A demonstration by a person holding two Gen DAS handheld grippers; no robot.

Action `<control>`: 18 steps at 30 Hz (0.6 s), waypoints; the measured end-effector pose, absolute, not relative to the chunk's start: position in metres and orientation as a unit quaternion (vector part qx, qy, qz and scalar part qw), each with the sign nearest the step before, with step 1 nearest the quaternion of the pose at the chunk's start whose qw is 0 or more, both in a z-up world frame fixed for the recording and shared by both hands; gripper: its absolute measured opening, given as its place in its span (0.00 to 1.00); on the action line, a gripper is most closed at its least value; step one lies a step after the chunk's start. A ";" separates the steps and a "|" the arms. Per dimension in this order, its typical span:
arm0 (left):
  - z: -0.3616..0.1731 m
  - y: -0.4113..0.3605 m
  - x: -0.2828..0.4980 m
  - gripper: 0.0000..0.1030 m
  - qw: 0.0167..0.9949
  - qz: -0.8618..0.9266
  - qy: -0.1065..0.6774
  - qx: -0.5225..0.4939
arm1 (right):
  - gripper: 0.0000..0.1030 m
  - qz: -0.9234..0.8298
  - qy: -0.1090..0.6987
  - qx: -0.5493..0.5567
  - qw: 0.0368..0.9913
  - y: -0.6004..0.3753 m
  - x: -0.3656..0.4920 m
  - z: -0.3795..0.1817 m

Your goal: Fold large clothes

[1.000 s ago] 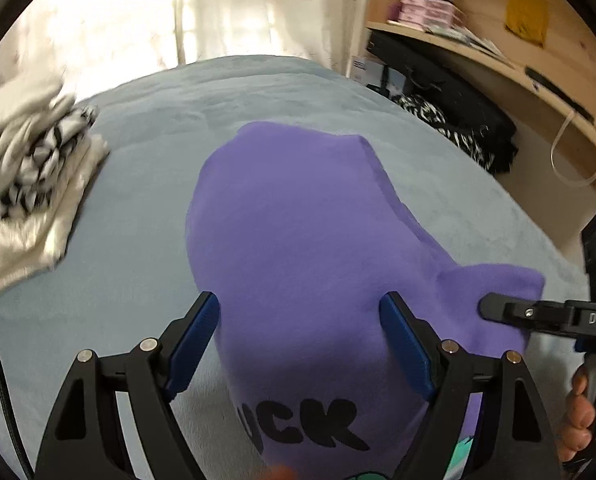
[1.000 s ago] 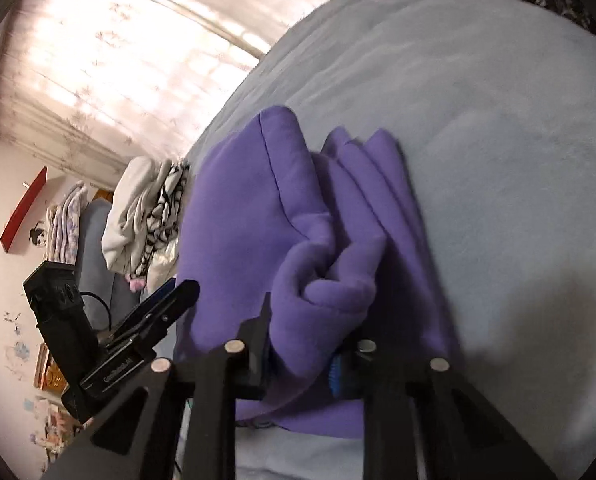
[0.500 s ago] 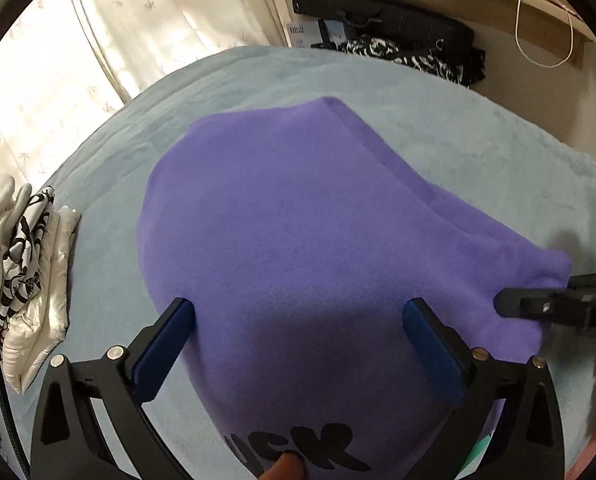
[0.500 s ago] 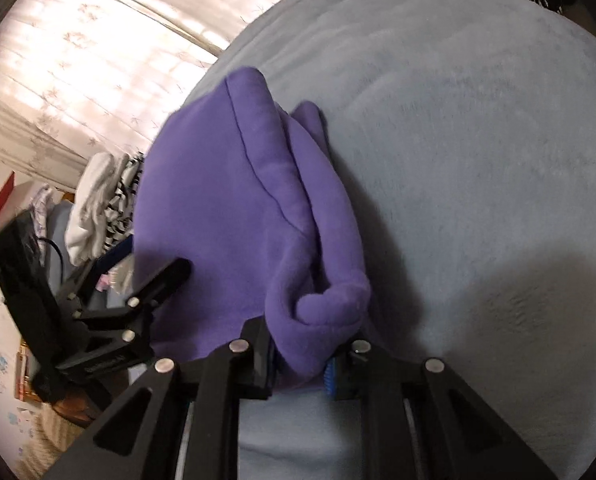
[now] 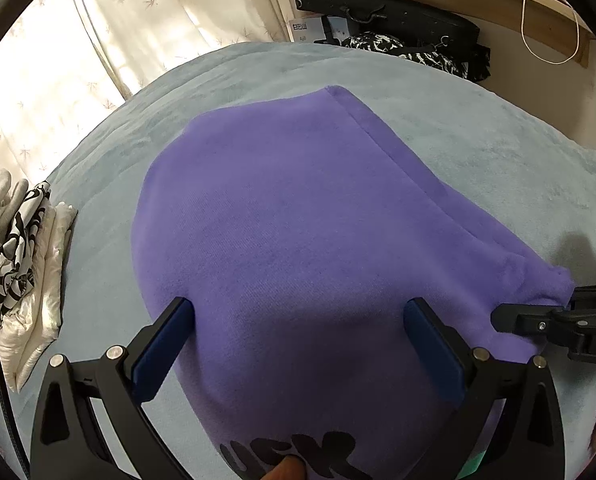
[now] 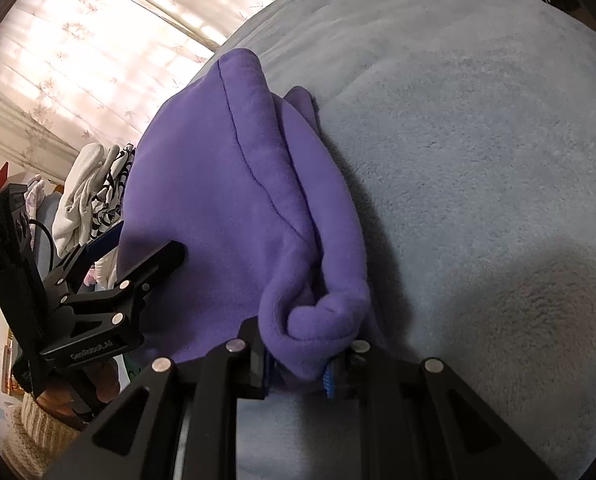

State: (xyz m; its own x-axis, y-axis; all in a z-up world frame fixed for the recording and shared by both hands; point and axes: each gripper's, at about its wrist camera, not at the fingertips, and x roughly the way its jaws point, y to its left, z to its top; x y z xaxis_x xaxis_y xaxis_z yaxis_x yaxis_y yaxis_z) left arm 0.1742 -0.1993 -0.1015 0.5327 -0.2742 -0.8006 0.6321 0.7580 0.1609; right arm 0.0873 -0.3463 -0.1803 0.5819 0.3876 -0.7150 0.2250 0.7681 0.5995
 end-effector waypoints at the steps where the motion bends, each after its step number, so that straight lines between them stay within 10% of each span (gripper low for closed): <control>1: -0.101 -0.200 0.174 1.00 0.847 -0.265 0.402 0.223 | 0.16 0.050 0.454 0.338 0.823 -0.347 0.086 -0.181; 11: -0.086 -0.200 0.174 1.00 0.851 -0.240 0.417 0.211 | 0.26 0.046 0.468 0.318 0.824 -0.345 0.083 -0.167; 18: -0.053 -0.163 0.159 1.00 0.861 -0.230 0.425 0.160 | 0.65 0.042 0.480 0.259 0.837 -0.333 0.064 -0.114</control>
